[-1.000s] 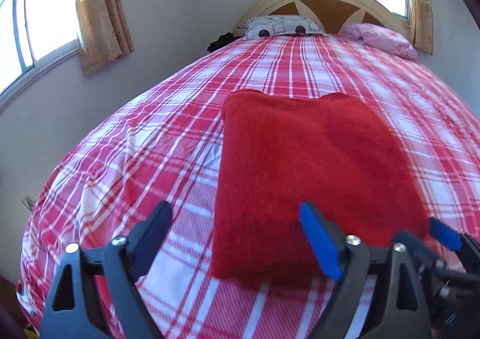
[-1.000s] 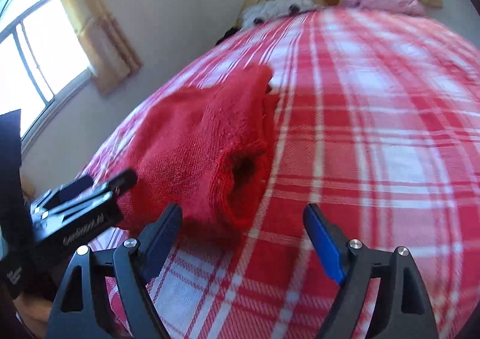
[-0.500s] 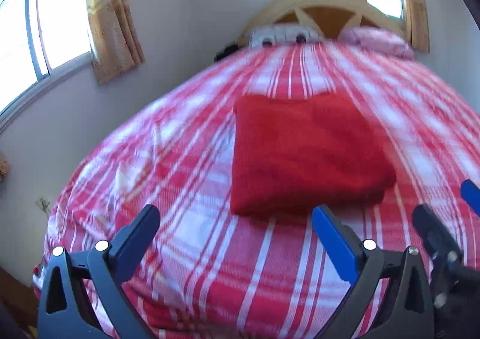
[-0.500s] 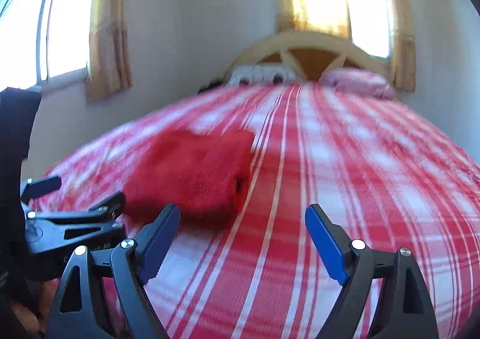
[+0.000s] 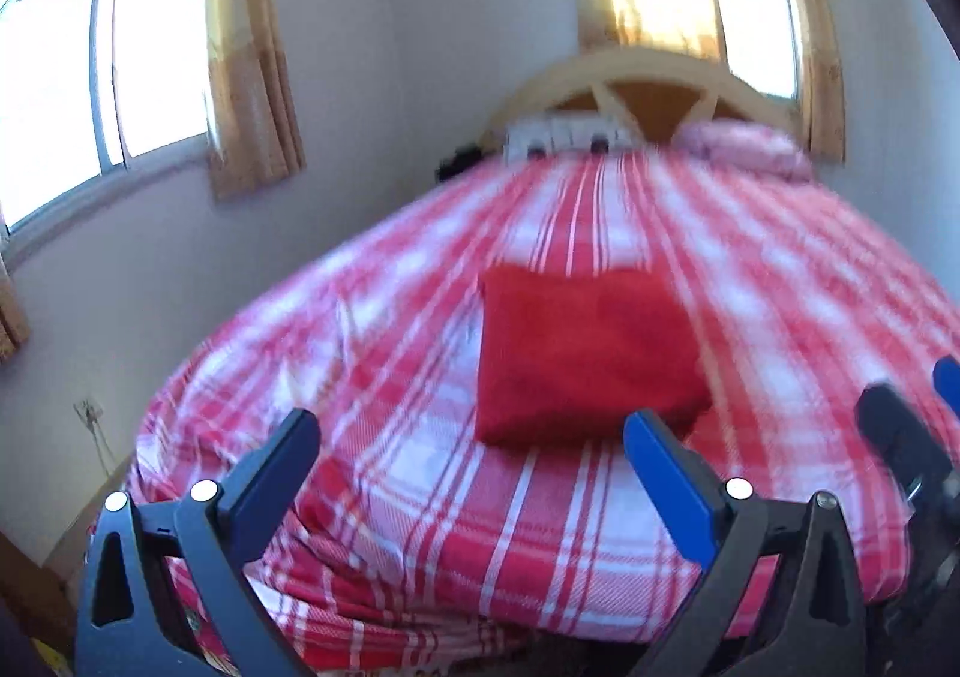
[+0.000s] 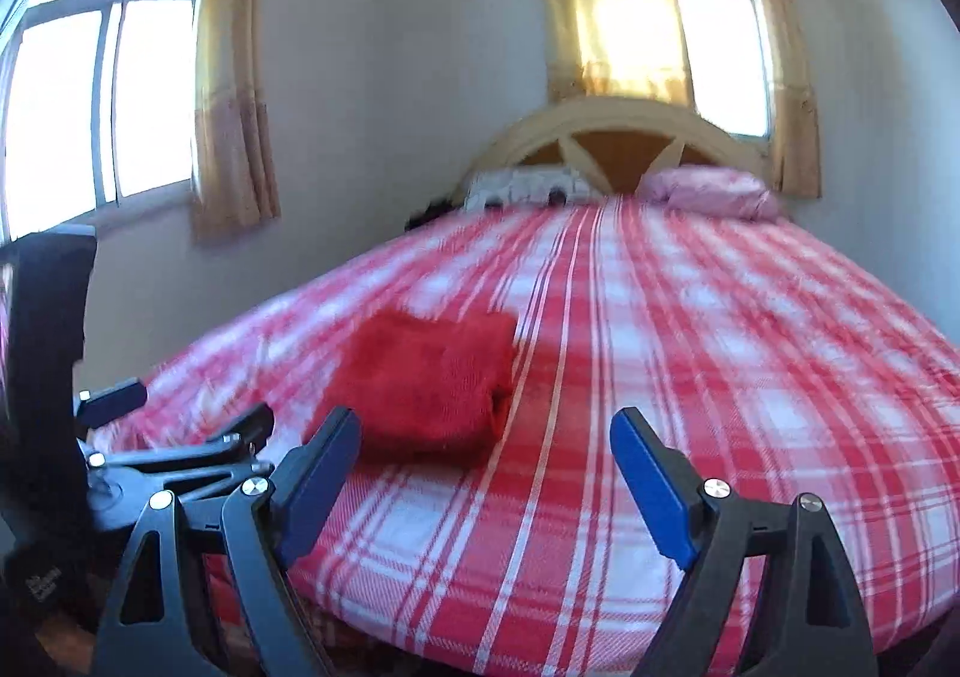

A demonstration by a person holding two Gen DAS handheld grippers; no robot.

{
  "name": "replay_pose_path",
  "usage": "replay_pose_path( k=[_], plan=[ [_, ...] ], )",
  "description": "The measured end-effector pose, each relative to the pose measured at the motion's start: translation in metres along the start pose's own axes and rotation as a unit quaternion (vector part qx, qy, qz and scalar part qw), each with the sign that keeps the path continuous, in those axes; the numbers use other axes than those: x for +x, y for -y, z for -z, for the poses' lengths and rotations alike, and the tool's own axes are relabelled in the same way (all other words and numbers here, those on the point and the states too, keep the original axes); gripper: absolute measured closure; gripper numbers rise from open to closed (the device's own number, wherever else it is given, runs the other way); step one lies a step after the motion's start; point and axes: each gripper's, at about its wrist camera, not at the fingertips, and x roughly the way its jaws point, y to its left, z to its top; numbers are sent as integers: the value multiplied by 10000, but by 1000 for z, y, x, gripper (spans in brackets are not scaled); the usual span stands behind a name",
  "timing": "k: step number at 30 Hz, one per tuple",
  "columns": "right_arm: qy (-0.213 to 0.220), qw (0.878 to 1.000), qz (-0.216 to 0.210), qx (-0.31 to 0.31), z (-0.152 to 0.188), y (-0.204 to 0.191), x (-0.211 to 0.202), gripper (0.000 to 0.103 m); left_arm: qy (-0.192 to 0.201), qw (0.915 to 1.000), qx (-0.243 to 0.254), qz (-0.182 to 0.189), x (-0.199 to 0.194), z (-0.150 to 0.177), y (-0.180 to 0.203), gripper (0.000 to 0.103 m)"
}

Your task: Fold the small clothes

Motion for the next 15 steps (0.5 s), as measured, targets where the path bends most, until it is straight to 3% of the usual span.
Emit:
replay_pose_path(
  k=[3,7,11,15],
  plan=[
    [507,9985,97,198,-27,6,-32,17,294,9996,0,3,-24,-11,-2,0],
    [805,9955,129,472,-49,14,-58,13,486,9982,118,-319,-43,-22,-1,0],
    [878,9943,175,579,-47,16,-63,11,558,9979,64,-322,-55,-25,-4,0],
    [566,9963,214,604,-38,14,-53,11,365,9992,-25,-189,-51,-24,-4,0]
  ],
)
